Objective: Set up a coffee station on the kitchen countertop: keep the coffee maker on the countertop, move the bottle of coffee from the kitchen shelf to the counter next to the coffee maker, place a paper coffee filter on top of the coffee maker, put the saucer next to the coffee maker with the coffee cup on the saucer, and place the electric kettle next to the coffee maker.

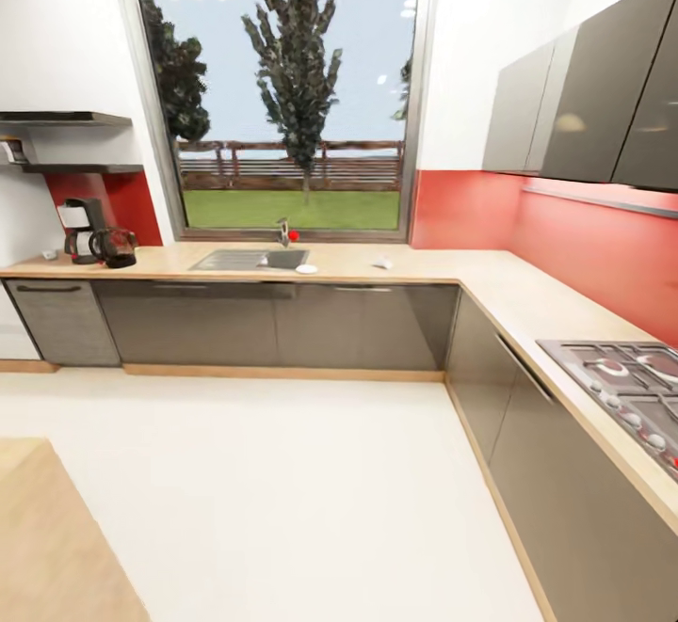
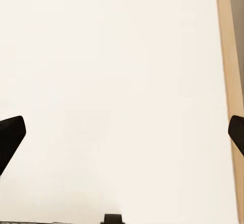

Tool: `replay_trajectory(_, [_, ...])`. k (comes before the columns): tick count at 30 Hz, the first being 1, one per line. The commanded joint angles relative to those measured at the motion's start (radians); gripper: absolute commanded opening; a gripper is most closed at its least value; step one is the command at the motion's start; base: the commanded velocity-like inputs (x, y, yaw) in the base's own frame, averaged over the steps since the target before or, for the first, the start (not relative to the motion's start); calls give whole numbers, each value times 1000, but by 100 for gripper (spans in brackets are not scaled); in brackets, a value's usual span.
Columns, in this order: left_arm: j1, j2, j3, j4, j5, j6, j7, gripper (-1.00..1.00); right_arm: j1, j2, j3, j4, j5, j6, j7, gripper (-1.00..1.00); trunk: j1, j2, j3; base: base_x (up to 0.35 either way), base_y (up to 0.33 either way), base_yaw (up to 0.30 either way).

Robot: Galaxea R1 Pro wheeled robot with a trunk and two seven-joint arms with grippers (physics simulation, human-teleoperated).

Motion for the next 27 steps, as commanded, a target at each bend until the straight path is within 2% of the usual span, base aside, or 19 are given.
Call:
replay_trajectory(1, [-1,0,2,1,2,-3,-1,100,0,0,-1,0,6,-2,-1,100,1,-1,-1,335,0,0])
replay_trajectory(27, [-1,1,4,1,2,-3,-1,100,0,0,-1,0,6,-2,-1,100,1,-1,-1,335,0,0])
